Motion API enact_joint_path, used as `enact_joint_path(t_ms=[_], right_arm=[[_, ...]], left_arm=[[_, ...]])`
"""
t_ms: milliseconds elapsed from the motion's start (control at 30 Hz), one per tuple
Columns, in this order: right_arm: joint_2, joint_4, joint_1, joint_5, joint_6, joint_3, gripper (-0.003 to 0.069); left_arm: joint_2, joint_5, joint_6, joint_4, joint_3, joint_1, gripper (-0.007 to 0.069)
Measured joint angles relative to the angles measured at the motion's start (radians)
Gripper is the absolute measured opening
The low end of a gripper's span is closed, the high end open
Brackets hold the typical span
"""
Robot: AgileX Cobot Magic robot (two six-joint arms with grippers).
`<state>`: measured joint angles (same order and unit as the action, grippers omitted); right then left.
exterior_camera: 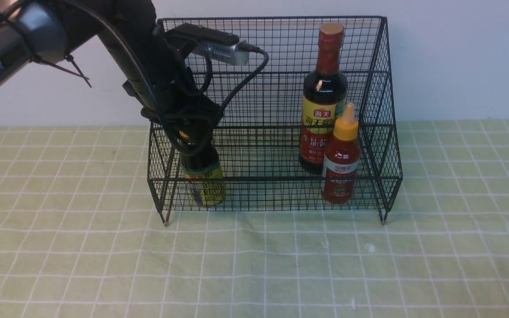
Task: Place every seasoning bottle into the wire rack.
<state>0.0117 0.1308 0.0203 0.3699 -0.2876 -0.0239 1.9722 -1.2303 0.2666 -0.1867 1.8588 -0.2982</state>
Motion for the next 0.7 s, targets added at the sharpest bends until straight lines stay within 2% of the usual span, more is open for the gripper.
enact_joint_path(t_ms=[233, 400, 567, 700], right_arm=[[0.0, 0.0, 0.0, 0.0, 0.0, 0.0, -0.0015], [0.0, 0.0, 0.0, 0.0, 0.0, 0.0, -0.0015], [0.0, 0.0, 0.0, 0.0, 0.0, 0.0, -0.0015], [0.0, 0.0, 0.0, 0.0, 0.0, 0.0, -0.0015]], left_arm=[[-0.016, 0.0, -0.017, -0.01, 0.0, 0.0, 0.0419], [-0.078, -0.001, -0.027, 0.003, 0.0, 0.0, 0.0412], [-0.221, -0.005, -0.087, 0.056, 0.0, 0.0, 0.0242], [-0.362, -0.016, -0.103, 0.071, 0.0, 0.0, 0.0054]])
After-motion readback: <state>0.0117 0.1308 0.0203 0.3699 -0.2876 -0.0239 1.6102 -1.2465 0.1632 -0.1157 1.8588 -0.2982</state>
